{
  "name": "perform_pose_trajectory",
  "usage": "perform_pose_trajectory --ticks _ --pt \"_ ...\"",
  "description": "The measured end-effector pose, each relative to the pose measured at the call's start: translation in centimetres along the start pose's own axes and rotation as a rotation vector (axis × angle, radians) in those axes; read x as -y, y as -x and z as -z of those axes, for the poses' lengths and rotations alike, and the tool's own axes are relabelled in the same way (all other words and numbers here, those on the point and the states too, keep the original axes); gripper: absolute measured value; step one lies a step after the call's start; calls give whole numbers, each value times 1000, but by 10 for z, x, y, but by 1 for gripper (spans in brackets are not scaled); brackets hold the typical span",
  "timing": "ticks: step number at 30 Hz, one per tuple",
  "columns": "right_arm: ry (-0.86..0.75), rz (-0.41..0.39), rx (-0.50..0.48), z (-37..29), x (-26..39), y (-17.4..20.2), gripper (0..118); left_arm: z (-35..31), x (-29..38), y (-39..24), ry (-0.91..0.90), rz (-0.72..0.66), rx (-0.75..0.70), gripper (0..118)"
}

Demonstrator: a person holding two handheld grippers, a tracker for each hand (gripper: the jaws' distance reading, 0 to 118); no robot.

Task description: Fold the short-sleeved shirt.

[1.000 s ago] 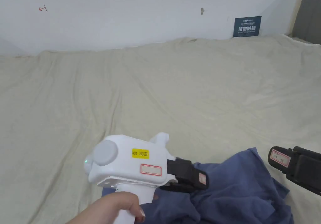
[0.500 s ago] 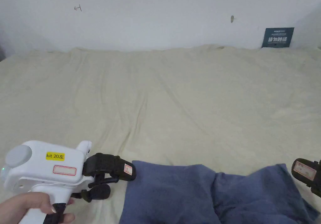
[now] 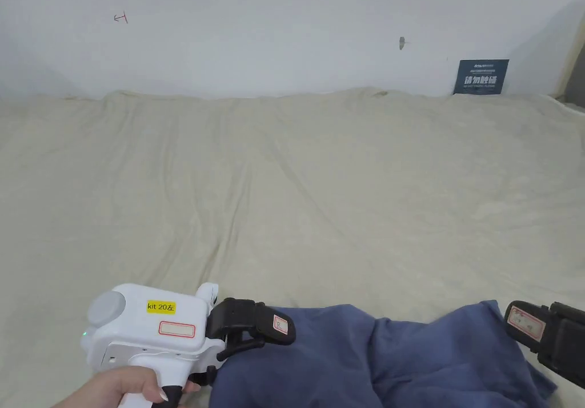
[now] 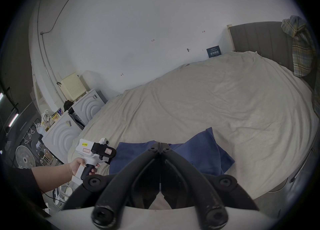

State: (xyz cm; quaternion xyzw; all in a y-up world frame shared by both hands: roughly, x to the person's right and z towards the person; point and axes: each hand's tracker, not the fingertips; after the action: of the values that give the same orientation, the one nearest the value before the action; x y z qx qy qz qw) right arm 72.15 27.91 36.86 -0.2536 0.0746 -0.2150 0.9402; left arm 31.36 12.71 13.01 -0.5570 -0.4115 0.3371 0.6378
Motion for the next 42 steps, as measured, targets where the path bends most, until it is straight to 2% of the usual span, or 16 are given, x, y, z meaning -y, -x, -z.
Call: perform_pose_trajectory --ticks 2,3,4,5,6,9,12,14,18,20,25,33,34,37,38,42 --pt "1 -3 6 -3 0 -1 0 -9 -2 -2 -22 4 -31 113" --pt "-1 -11 14 -4 0 -2 0 -15 -5 -3 -49 34 -116 98" --pt "-1 -18 19 -4 0 -2 0 -16 10 -13 -78 77 -199 64" --pt "0 -20 23 -4 0 -2 0 -18 10 -14 -104 113 -305 12" --pt "3 -20 23 -4 0 -3 0 -21 10 -10 -82 105 -357 12" --pt "9 -14 17 -3 -1 -15 0 -29 16 -20 -72 41 -292 12" --pt "8 -11 4 1 -1 -12 0 -54 21 -42 -119 168 -478 12" --pt "8 -8 -13 6 -1 -11 0 -81 24 -51 -140 118 -572 12" --pt "24 -10 -57 17 -1 -5 0 -132 36 -79 -165 243 -856 12" --pt "26 -19 -68 21 1 -1 0 -148 40 -89 -190 195 -925 12" --pt "31 -14 -107 25 5 4 0 -129 44 -127 -216 197 -787 12" --pt "21 52 -115 6 10 -5 0 48 18 -162 45 158 -518 13" --pt "19 49 -110 3 11 -6 0 68 15 -164 66 177 -517 18" --pt "23 47 -100 -3 12 -14 0 109 9 -164 160 192 -454 104" --pt "21 55 -98 -5 11 -17 0 113 12 -169 163 192 -441 118" --pt "5 77 -92 -7 8 -27 0 96 15 -186 150 254 -364 117"
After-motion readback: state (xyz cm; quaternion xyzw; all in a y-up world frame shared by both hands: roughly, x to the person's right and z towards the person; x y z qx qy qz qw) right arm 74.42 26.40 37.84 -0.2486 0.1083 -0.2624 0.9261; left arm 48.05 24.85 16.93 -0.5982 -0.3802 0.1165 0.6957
